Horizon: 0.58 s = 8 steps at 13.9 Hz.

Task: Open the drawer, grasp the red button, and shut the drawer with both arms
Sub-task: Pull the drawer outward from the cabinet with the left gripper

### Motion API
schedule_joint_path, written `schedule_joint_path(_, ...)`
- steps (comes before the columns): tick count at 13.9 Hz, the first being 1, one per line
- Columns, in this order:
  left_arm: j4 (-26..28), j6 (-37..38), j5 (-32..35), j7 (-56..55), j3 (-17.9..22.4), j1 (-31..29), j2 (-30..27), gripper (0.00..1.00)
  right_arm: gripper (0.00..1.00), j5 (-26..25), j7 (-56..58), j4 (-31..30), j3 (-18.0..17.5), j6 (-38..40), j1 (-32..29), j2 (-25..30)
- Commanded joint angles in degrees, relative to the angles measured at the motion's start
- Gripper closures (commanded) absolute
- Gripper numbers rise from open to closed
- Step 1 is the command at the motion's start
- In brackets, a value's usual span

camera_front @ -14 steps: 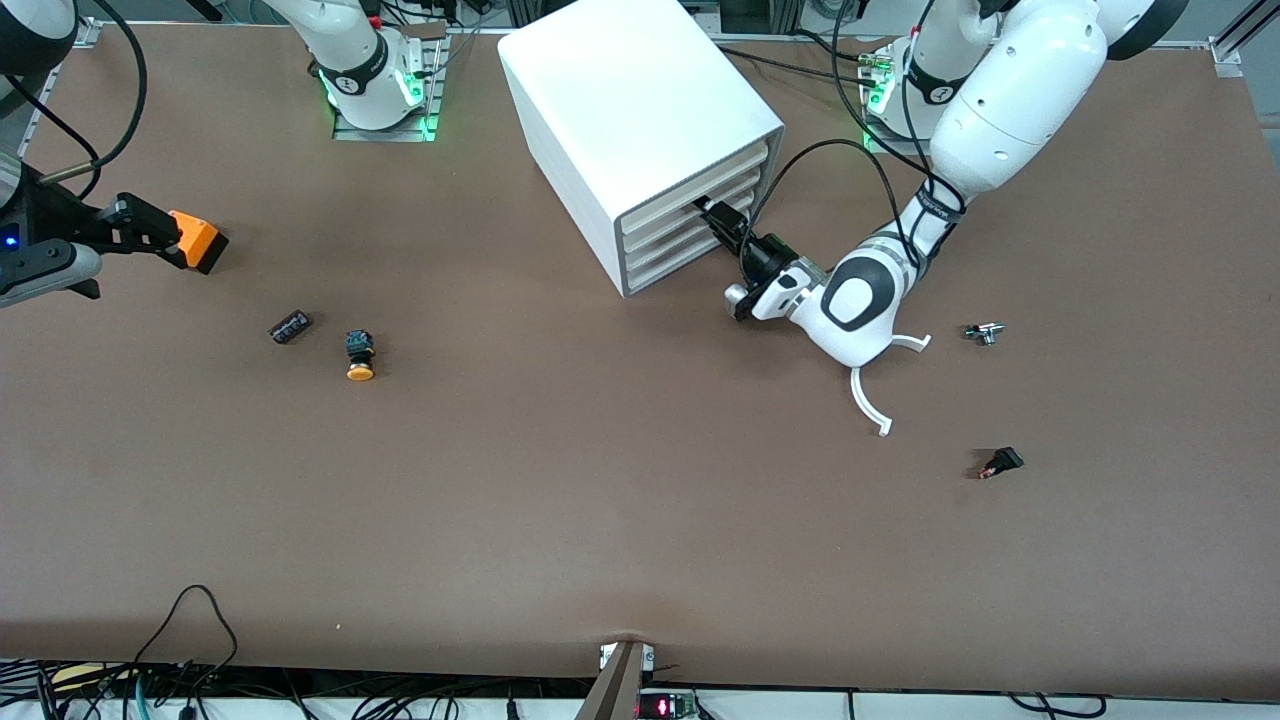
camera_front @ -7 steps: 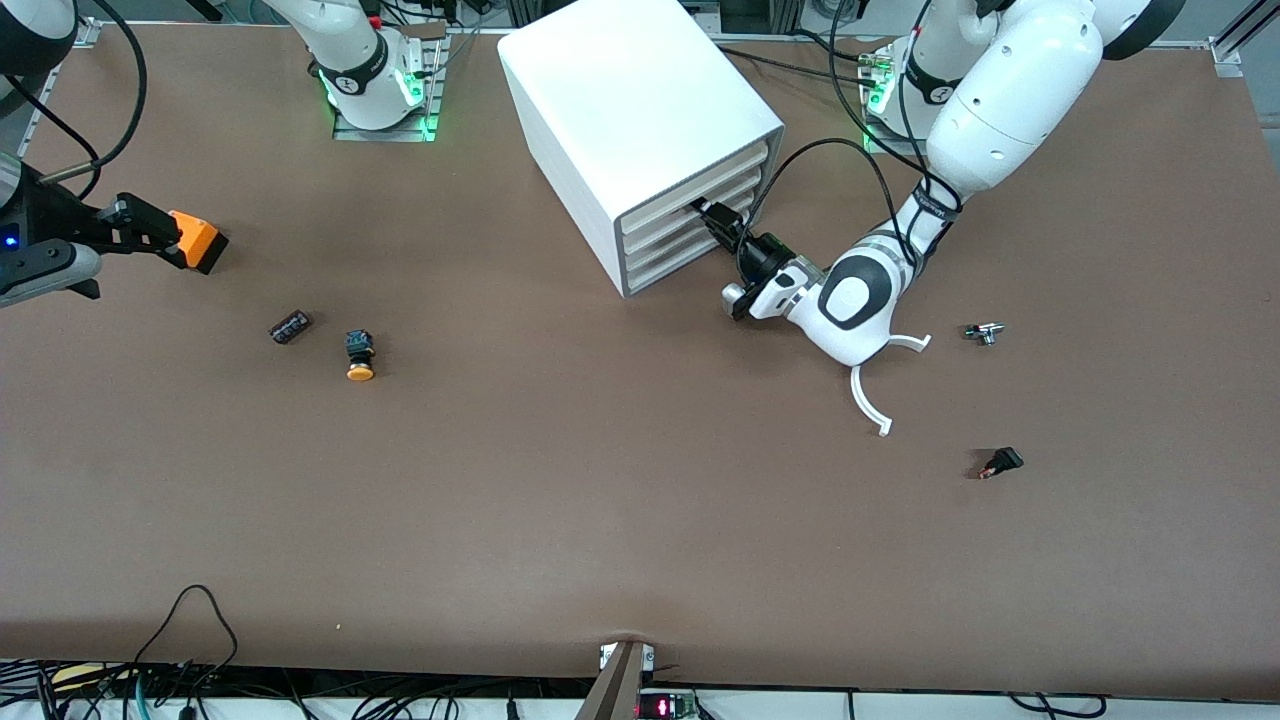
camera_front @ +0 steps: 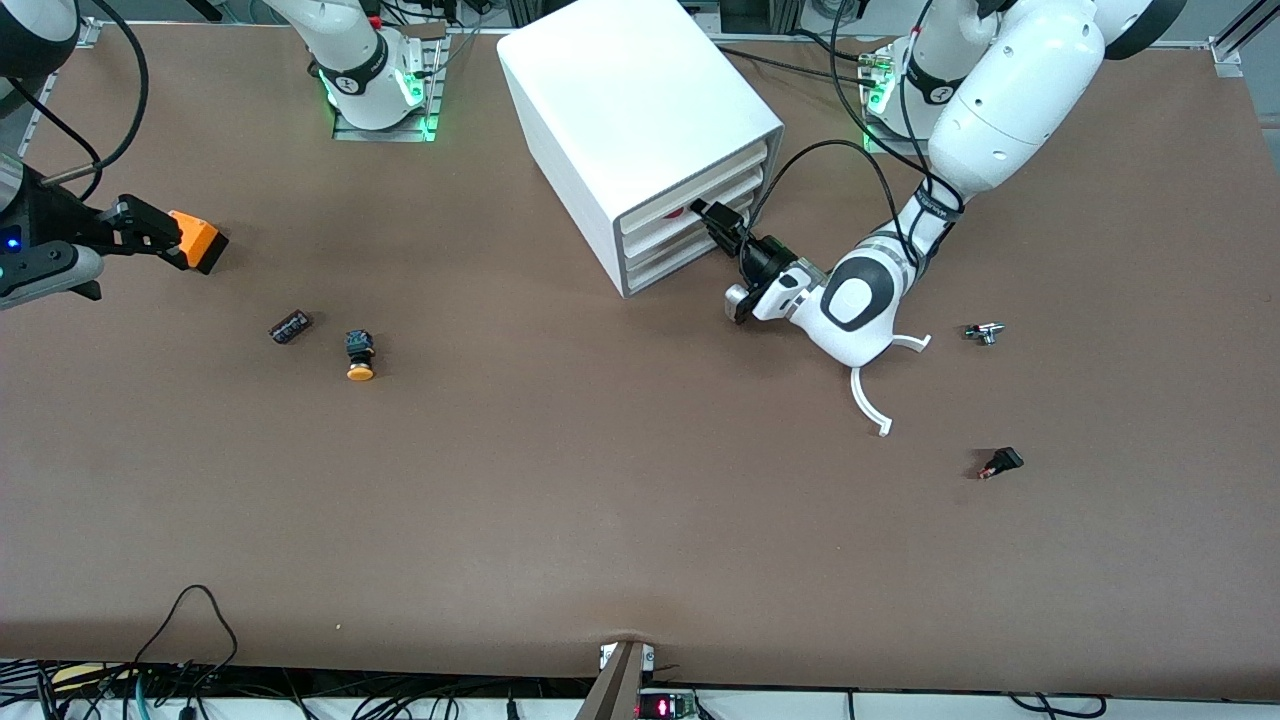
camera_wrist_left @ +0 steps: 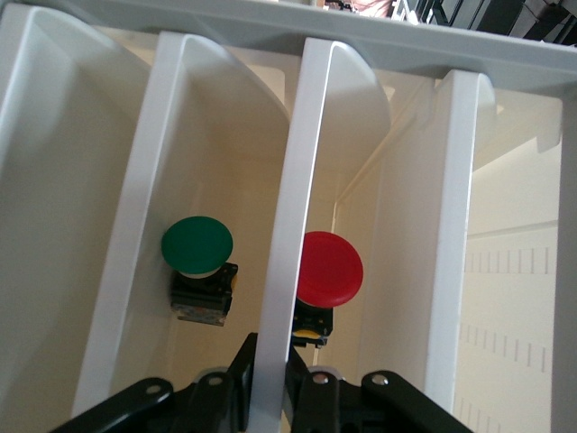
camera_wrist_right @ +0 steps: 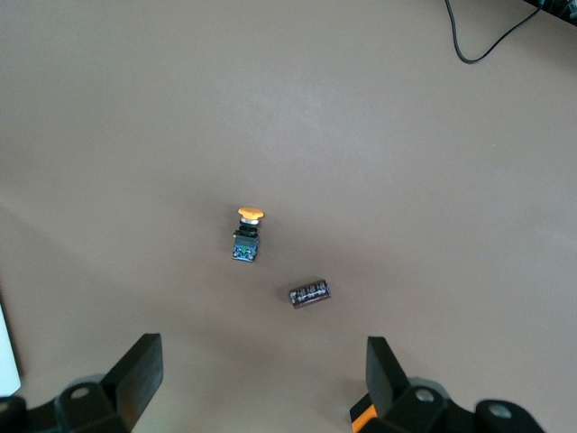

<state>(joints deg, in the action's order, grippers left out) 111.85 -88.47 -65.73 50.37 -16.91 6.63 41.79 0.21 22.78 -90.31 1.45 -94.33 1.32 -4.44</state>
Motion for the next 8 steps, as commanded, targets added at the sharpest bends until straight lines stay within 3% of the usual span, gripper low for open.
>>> schedule_joint_path(1,-0.9,0.1,-1.2,-1.7,2.0,-0.8,-0.2,0.93,0.0,-0.2,-0.2,2.2,-0.7,-0.2,-0.2,-1.3)
schedule_joint_path(8,-1.0,-1.2,-1.6,-1.5,2.2,-8.2,-0.2,0.93,0.0,1.3,0.3,2.2,-0.8,-2.0,-0.3,-1.4)
